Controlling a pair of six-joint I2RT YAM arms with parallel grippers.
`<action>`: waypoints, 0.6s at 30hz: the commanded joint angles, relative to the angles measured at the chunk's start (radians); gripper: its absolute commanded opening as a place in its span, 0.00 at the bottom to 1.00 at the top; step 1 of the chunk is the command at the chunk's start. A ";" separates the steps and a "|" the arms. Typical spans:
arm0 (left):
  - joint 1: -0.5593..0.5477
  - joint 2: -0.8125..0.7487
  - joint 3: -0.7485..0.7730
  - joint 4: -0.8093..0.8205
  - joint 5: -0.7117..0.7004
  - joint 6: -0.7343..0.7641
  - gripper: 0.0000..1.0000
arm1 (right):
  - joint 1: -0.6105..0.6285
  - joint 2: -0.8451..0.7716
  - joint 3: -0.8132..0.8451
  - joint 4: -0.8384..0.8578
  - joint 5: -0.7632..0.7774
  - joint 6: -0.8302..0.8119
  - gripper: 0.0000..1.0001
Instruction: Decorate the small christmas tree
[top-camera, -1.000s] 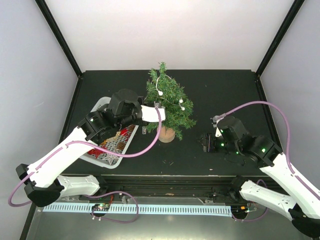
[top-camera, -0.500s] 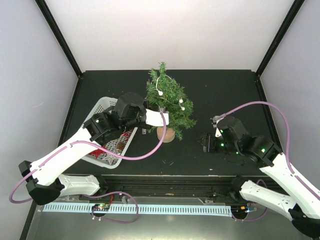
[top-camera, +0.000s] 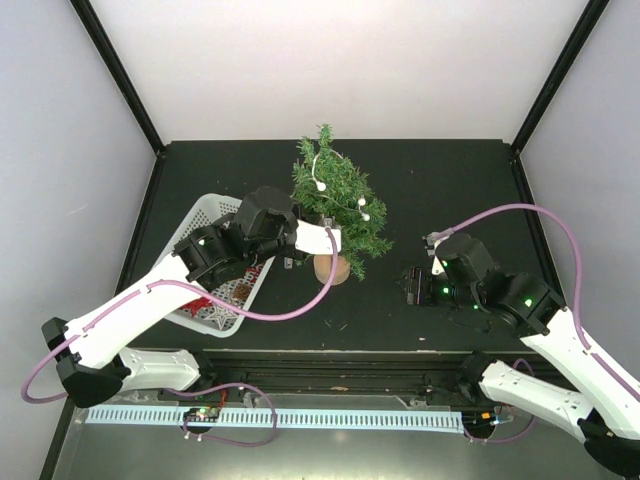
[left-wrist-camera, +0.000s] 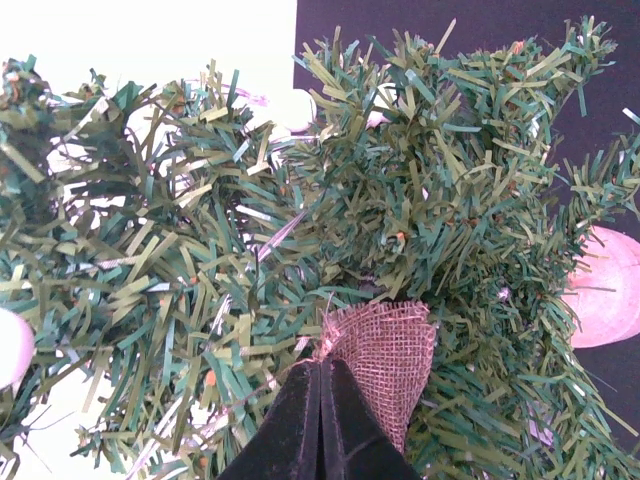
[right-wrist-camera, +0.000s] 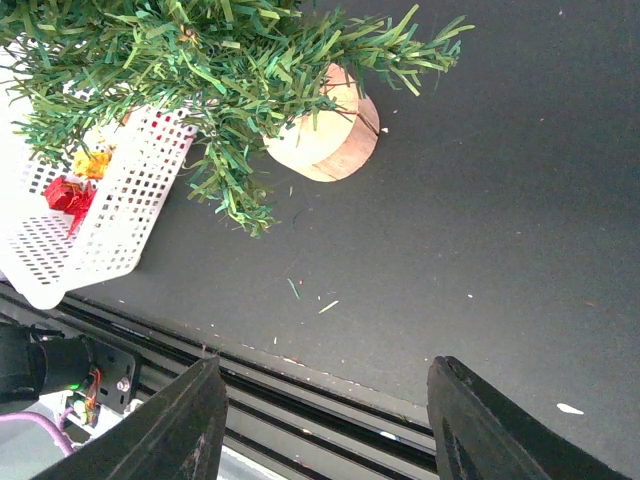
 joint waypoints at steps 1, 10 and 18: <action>-0.014 0.018 0.009 0.056 -0.039 0.022 0.01 | -0.003 -0.015 -0.003 0.010 0.004 0.009 0.56; -0.018 0.035 0.011 0.082 -0.064 0.033 0.03 | -0.003 -0.030 -0.012 0.007 0.004 0.016 0.56; -0.018 0.026 0.012 0.082 -0.080 0.031 0.30 | -0.003 -0.033 -0.015 0.012 0.004 0.018 0.56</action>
